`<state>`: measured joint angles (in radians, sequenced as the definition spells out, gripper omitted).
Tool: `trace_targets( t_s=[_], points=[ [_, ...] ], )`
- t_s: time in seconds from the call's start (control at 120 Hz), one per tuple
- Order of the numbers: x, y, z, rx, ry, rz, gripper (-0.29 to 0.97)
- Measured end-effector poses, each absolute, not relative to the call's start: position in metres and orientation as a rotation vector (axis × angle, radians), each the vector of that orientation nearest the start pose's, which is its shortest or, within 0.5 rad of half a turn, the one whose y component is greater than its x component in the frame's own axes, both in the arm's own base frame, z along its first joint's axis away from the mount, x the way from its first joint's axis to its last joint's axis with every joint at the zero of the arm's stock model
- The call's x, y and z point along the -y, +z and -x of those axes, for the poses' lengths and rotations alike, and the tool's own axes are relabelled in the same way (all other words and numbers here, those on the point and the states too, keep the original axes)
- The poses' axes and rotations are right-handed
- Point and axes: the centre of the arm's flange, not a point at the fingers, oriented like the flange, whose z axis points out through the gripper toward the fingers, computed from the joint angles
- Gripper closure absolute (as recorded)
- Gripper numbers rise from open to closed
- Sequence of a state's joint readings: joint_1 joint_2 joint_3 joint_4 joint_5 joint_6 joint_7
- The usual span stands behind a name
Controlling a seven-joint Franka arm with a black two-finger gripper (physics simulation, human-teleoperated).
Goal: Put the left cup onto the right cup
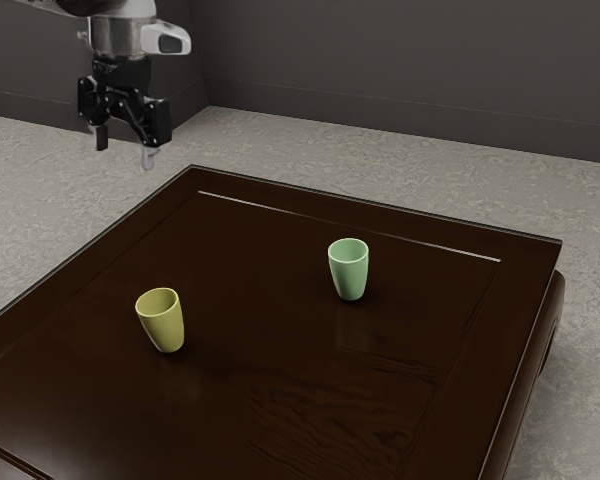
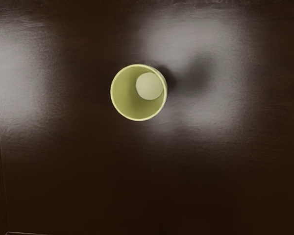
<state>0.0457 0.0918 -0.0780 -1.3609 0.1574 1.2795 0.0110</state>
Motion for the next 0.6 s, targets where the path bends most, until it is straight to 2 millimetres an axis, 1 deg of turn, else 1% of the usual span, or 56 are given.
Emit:
trace_targets(
  t_s=[0.067, 0.183, 0.333, 0.417, 0.517, 0.6],
  points=[
    [-0.001, 0.647, -0.557, -0.031, 0.214, 3.000, 0.00],
    [-0.005, 0.648, -0.562, -0.026, 0.163, 3.029, 0.00],
    [0.010, 0.647, -0.565, -0.066, 0.133, 3.051, 0.00],
    [0.015, 0.640, -0.566, -0.081, 0.147, 3.059, 0.00],
    [0.013, 0.610, -0.566, -0.079, 0.229, 3.063, 0.00],
    [0.018, 0.577, -0.565, -0.094, 0.289, 3.065, 0.00]
  ],
)
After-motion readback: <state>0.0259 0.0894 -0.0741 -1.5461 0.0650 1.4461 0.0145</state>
